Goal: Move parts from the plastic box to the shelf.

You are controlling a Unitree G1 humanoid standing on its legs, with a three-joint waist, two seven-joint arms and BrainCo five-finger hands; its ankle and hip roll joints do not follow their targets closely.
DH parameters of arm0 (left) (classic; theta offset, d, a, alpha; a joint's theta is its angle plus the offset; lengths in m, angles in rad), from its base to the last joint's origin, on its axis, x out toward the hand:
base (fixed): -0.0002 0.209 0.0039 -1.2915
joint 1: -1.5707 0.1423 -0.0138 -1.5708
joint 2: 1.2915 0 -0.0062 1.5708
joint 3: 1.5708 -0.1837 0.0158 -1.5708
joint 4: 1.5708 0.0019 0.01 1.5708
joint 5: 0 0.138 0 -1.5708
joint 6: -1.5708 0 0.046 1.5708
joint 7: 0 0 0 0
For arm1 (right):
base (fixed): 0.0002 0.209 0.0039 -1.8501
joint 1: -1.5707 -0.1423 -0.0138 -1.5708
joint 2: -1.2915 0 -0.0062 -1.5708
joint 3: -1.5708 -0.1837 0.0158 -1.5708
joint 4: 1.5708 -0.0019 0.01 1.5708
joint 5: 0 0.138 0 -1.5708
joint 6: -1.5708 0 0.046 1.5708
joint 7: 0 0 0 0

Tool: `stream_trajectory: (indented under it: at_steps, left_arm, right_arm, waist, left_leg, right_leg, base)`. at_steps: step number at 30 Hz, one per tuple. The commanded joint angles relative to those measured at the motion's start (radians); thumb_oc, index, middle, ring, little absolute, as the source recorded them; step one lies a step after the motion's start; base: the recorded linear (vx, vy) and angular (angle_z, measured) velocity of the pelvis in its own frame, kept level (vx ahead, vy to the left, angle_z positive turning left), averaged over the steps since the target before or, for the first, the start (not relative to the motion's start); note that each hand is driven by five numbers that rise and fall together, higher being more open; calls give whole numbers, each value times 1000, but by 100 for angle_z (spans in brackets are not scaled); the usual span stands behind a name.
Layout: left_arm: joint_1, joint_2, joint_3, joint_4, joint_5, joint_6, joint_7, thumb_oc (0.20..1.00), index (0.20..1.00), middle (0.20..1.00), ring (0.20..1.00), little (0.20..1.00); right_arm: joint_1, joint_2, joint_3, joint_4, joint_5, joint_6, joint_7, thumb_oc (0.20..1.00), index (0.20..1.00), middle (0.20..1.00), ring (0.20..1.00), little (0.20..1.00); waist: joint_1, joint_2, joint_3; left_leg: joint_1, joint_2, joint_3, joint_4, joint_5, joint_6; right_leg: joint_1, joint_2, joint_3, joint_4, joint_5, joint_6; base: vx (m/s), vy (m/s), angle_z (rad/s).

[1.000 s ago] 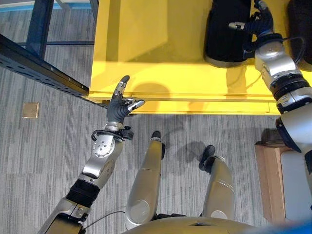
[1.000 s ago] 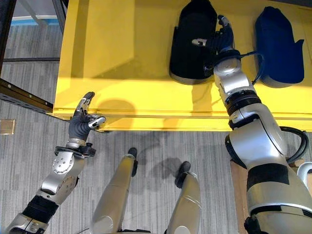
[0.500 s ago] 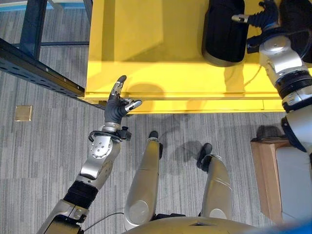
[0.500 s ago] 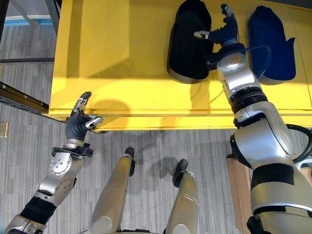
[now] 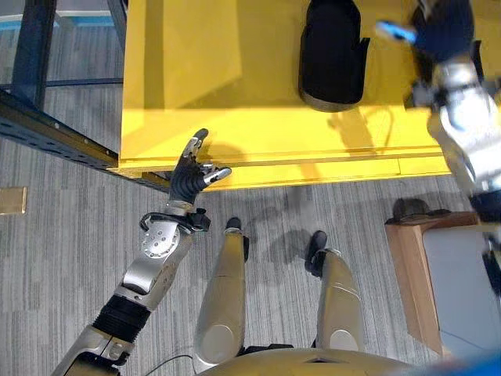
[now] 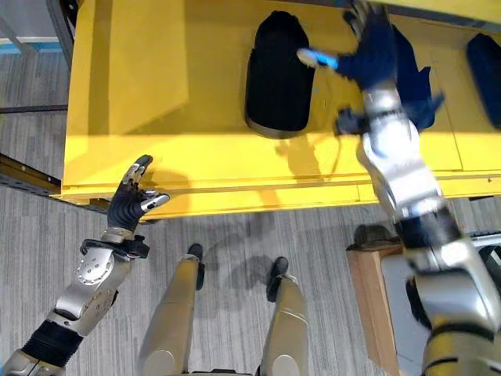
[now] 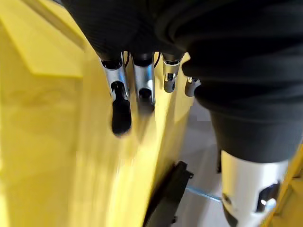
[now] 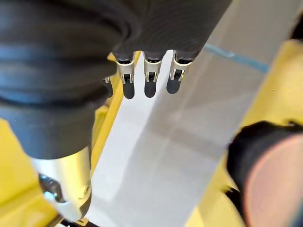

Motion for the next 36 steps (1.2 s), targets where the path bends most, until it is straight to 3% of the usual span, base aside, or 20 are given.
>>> stream_trajectory:
  at_steps: [1,2,9,16,36]
  left_arm:
    - [-153,-67,26,27,-1,-51,2,1000,1000,1000,1000,1000]
    - [-174,-80,38,48,9,-50,9,1000,1000,1000,1000,1000]
    - [-241,-117,62,109,23,-52,41,1000,1000,1000,1000,1000]
    - [-203,-128,136,-5,1,-85,34,1000,1000,1000,1000,1000]
    - [-53,-138,243,-375,-77,-165,-33,1000,1000,1000,1000,1000]
  right_arm:
    - [-80,-29,-39,42,27,-73,21,1000,1000,1000,1000,1000]
    - [44,20,-106,-32,39,-84,42,1000,1000,1000,1000,1000]
    - [289,162,-196,-157,68,-92,94,1000,1000,1000,1000,1000]
    - [436,234,-253,-221,95,-105,133,1000,1000,1000,1000,1000]
    - [557,301,-292,-292,76,-144,152,1000,1000,1000,1000,1000]
  waist:
    - [-28,47,-20]
    - [-44,52,-23]
    - [-83,59,-33]
    - [-104,61,-42]
    - [-94,72,-46]
  left_leg:
    - [53,26,-4,-43,-26,-11]
    - [56,30,1,-39,-28,-12]
    - [55,44,13,-35,-24,-17]
    - [59,62,20,-32,-28,-18]
    - [66,58,18,-41,-32,-21]
  right_leg:
    - [48,31,-67,98,-76,-27]
    - [47,34,-60,98,-77,-27]
    - [32,45,-45,100,-76,-30]
    - [28,61,-35,88,-71,-30]
    - [39,54,-34,83,-68,-25]
  base:
    - [83,-30,-60]
    - [78,-28,-37]
    - [-11,-7,-16]
    - [2,-11,-15]
    - [3,-4,0]
